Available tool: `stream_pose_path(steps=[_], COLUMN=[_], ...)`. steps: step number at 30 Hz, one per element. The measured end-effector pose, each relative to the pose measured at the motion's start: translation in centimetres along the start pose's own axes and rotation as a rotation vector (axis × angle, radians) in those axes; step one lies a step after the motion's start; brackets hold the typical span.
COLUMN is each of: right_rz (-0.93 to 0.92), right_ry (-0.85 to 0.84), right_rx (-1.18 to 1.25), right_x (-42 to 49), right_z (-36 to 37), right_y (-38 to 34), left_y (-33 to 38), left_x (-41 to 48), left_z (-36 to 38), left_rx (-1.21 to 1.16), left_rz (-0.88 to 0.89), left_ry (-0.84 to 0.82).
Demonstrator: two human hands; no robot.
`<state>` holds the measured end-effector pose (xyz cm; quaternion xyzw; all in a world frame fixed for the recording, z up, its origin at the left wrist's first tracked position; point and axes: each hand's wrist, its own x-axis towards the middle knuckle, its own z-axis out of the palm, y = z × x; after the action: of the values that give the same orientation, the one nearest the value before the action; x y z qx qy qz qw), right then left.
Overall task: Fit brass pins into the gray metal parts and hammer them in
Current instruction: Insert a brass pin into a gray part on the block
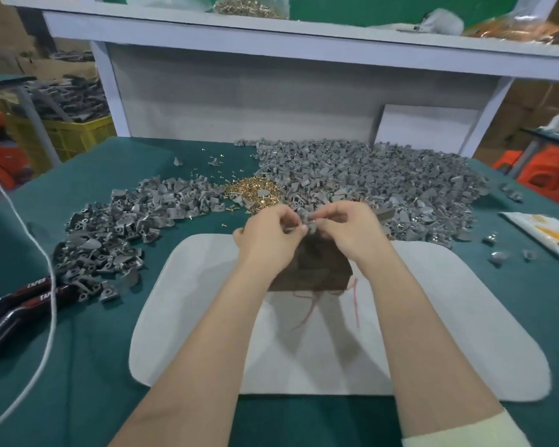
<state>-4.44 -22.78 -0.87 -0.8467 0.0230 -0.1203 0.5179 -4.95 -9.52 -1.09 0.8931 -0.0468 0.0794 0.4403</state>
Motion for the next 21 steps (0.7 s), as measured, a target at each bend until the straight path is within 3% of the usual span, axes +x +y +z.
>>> stream_pose_path(steps=[4,10,16,21], right_rz=[-0.112,-0.278,-0.317,-0.333], right_ry=[0.052,-0.027,-0.062,-0.069], right_rx=[-0.111,-0.318,-0.544,-0.541], right_x=[-0.7,-1.8,-2.1,-2.0], right_z=[0.2,0.0,-0.2,0.6], right_y=[0.0,-0.6,-0.9,-1.0], left_y=[-0.7,-1.0,-0.8,-0.7], left_x=[-0.8,-0.8,-0.9,-1.0], left_z=[-0.2,-0.6,-0.6,-0.6], left_rx=[0.141,0.126,0.098,0.109], left_rz=[0.005,0.037,0.054,0.046], left_ry=[0.005,-0.081,-0.092,-0.1])
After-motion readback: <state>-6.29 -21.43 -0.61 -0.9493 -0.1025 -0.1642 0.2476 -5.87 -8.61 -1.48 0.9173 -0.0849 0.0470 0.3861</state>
